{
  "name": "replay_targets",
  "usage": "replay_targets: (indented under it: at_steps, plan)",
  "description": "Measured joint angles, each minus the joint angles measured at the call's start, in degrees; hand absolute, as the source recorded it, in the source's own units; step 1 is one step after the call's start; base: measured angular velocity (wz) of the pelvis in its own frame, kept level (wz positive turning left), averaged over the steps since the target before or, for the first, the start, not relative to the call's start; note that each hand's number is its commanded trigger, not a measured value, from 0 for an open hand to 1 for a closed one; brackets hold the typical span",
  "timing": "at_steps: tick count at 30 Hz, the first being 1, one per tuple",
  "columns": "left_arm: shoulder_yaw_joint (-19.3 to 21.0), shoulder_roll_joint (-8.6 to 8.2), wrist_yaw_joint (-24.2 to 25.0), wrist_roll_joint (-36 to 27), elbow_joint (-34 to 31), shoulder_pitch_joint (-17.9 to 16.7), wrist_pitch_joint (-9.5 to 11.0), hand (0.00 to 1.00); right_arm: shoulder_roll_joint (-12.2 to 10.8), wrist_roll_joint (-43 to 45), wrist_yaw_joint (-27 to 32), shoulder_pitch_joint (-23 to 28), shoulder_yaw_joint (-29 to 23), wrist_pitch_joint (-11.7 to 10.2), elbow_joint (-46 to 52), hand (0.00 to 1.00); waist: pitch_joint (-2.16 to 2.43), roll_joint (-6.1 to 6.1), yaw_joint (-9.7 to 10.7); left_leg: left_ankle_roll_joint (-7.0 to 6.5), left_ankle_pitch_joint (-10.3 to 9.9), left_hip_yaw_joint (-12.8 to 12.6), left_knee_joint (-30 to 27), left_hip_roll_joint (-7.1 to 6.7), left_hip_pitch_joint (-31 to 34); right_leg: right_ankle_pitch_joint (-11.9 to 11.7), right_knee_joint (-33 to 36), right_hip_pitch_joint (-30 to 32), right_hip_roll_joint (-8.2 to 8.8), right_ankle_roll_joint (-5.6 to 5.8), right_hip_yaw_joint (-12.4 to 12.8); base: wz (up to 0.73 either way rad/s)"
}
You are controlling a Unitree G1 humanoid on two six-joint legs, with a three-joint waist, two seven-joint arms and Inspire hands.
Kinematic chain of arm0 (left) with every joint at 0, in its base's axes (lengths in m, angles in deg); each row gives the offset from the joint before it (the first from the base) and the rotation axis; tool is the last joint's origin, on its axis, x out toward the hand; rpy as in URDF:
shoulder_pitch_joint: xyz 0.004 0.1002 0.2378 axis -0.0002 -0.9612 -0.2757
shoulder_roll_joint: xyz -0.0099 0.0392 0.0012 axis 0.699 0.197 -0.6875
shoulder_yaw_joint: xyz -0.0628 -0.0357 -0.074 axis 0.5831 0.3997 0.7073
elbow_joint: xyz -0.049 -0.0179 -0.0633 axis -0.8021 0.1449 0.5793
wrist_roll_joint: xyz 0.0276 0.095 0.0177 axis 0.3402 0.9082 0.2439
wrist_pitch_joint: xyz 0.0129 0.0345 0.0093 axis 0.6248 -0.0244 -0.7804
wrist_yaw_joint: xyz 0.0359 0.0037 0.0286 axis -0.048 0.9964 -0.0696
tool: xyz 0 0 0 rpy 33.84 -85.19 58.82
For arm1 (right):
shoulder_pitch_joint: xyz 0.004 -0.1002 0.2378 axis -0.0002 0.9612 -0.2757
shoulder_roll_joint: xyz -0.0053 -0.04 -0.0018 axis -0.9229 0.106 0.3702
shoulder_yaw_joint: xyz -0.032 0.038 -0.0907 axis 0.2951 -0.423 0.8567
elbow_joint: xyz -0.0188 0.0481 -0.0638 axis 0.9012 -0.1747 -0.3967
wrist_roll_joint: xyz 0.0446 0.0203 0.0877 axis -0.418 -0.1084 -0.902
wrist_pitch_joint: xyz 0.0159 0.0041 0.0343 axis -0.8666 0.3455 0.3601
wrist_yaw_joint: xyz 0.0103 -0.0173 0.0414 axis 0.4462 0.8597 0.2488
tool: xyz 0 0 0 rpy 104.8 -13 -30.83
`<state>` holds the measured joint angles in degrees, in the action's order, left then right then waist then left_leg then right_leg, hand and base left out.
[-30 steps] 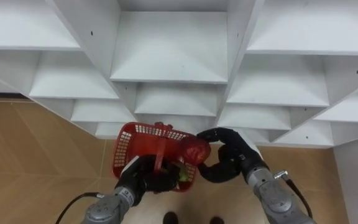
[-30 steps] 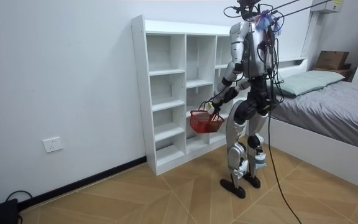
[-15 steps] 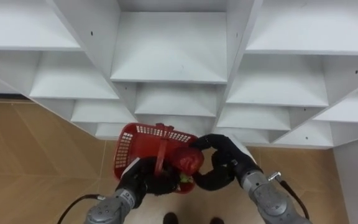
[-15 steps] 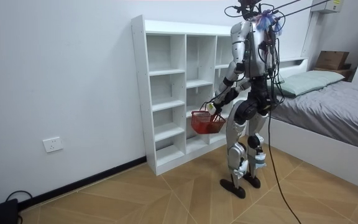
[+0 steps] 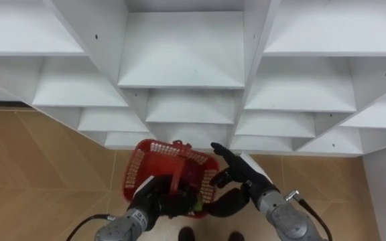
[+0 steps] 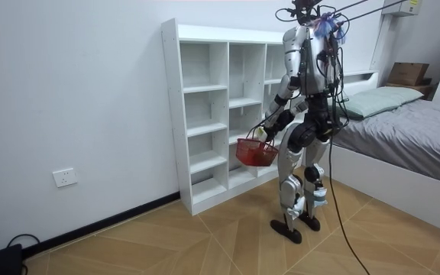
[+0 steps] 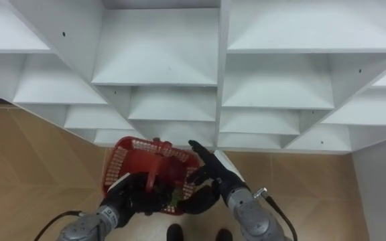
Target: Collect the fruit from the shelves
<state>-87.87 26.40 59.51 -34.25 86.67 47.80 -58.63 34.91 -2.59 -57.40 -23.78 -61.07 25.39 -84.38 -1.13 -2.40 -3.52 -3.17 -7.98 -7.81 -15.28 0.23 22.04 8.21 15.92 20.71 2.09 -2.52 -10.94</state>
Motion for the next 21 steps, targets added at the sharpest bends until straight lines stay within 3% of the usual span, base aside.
replay_targets:
  at_steps: [5, 21]
  plan:
    - [0.01, 0.02, 0.25, -0.02, 0.00, -0.35, -0.09, 1.00, 0.01, 0.04, 0.09, 0.08, -0.06, 0.00, 0.25, 0.00, 0.24, -0.34, 0.10, 0.01, 0.02, 0.01, -0.14, 0.00, 0.17, 0.00, 0.29, 0.19, 0.05, 0.00, -0.03, 0.00]
    - [0.08, -0.59, 0.99, 0.03, -0.01, -0.64, -0.19, 1.00, 0.23, 2.27, 0.08, 0.32, -0.14, -0.01, -0.55, 0.00, 0.29, -0.23, 0.24, 0.14, 0.23, -0.03, -0.43, -0.03, 0.05, 0.02, 0.69, 0.26, 0.12, -0.02, 0.11, 0.00]
